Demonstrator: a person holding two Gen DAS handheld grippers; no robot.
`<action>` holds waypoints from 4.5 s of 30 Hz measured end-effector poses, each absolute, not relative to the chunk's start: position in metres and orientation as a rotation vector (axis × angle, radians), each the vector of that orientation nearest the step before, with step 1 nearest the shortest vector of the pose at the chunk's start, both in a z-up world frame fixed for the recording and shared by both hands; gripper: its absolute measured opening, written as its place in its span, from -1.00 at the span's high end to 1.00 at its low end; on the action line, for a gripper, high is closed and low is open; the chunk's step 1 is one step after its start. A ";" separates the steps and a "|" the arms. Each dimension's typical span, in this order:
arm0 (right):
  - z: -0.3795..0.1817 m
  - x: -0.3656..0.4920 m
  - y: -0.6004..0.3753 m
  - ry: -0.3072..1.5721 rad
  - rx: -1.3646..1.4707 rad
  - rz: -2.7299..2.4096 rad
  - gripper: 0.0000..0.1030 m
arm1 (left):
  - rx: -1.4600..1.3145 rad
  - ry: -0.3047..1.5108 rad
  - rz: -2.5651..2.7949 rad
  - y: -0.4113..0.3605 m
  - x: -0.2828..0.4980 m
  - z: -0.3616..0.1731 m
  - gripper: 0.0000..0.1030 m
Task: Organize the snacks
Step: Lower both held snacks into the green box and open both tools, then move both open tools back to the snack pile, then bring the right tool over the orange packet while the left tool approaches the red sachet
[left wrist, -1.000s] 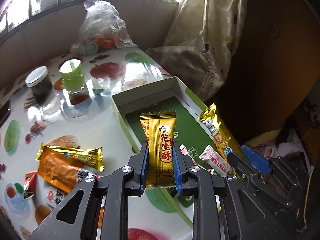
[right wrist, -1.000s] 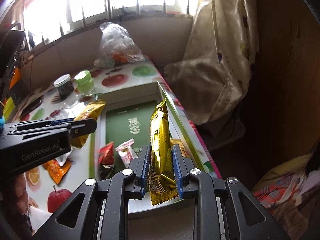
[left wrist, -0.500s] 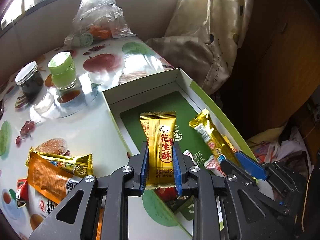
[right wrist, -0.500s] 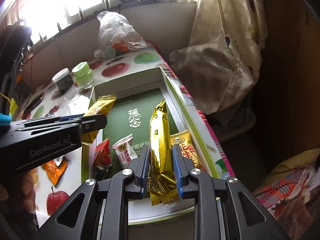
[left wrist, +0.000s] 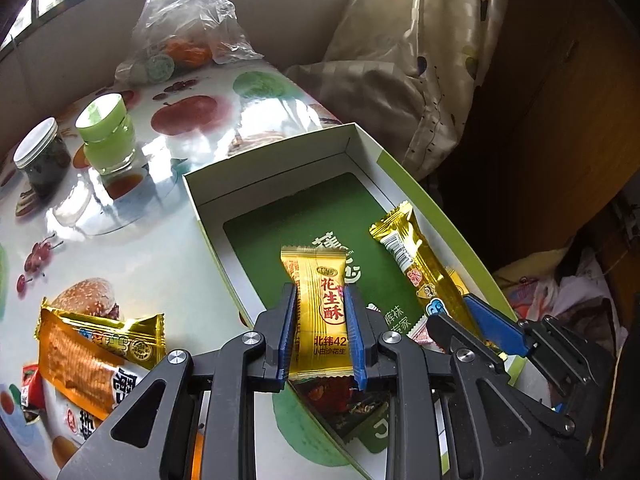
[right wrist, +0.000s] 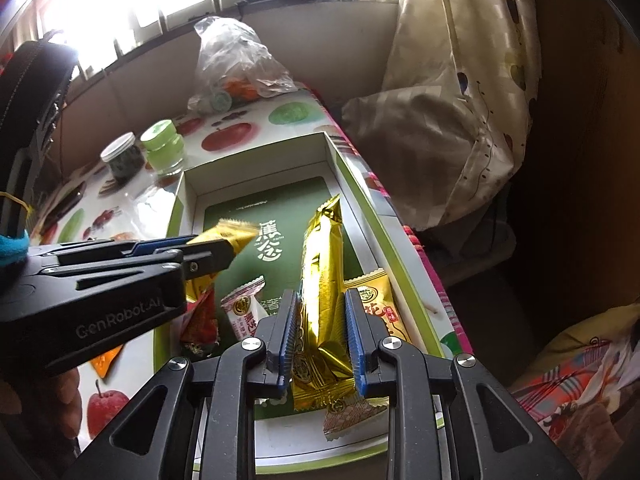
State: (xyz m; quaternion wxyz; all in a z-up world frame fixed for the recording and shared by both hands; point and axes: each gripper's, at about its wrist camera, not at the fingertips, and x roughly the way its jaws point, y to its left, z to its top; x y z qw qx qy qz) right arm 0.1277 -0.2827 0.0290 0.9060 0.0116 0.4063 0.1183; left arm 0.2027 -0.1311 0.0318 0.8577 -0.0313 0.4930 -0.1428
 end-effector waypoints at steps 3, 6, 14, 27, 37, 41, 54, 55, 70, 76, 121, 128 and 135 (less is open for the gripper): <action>0.029 0.128 -0.280 0.837 0.008 0.243 0.53 | -0.064 1.042 -0.301 -0.132 0.203 0.029 0.50; 0.029 0.127 -0.278 0.836 0.001 0.237 0.49 | -0.070 1.044 -0.309 -0.132 0.204 0.029 0.44; 0.031 0.125 -0.281 0.832 -0.013 0.207 0.28 | -0.071 1.033 -0.325 -0.132 0.201 0.033 0.29; 0.038 0.110 -0.284 0.803 0.006 0.185 0.15 | -0.043 0.964 -0.285 -0.125 0.179 0.050 0.28; 0.045 0.090 -0.279 0.772 0.009 0.198 0.12 | -0.061 0.931 -0.257 -0.111 0.151 0.064 0.28; 0.047 0.083 -0.276 0.766 0.012 0.205 0.11 | -0.065 0.920 -0.241 -0.105 0.141 0.067 0.28; 0.058 0.062 -0.261 0.731 0.013 0.244 0.09 | -0.059 0.889 -0.193 -0.082 0.112 0.077 0.28; 0.059 0.061 -0.259 0.729 0.013 0.250 0.09 | -0.061 0.890 -0.184 -0.078 0.110 0.077 0.28; 0.062 0.050 -0.223 0.720 -0.012 0.370 0.09 | -0.148 0.880 -0.044 -0.015 0.078 0.071 0.28; 0.057 0.051 -0.201 0.733 -0.041 0.439 0.09 | -0.179 0.885 0.021 0.010 0.068 0.066 0.28; 0.018 0.135 -0.079 0.912 -0.260 0.827 -0.14 | -0.376 0.977 0.053 0.108 0.107 0.022 0.28; 0.018 0.132 -0.075 0.942 -0.297 0.900 -0.15 | -0.370 1.003 0.055 0.110 0.112 0.012 0.28; 0.020 0.130 -0.084 0.987 -0.245 0.930 -0.16 | -0.369 1.021 0.078 0.116 0.112 0.006 0.28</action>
